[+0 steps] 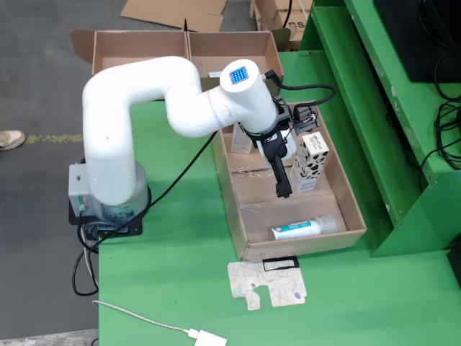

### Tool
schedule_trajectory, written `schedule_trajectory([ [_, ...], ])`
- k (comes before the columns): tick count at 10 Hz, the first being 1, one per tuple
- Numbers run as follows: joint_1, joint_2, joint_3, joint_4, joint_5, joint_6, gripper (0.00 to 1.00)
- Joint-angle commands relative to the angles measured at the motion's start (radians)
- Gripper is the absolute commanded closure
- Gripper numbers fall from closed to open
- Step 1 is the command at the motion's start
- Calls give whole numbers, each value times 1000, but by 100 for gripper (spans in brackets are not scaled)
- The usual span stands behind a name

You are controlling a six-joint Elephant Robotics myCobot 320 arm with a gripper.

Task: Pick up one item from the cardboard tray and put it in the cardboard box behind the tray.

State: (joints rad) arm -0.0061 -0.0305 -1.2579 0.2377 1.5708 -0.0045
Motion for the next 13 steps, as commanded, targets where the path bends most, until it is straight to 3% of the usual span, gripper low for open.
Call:
schedule_trajectory([
  [1, 0, 17, 26, 12, 0, 0, 0],
  [8, -4, 12, 34, 3, -3, 1, 0],
  [13, 1, -278, 442, -129, -1, 1, 0],
])
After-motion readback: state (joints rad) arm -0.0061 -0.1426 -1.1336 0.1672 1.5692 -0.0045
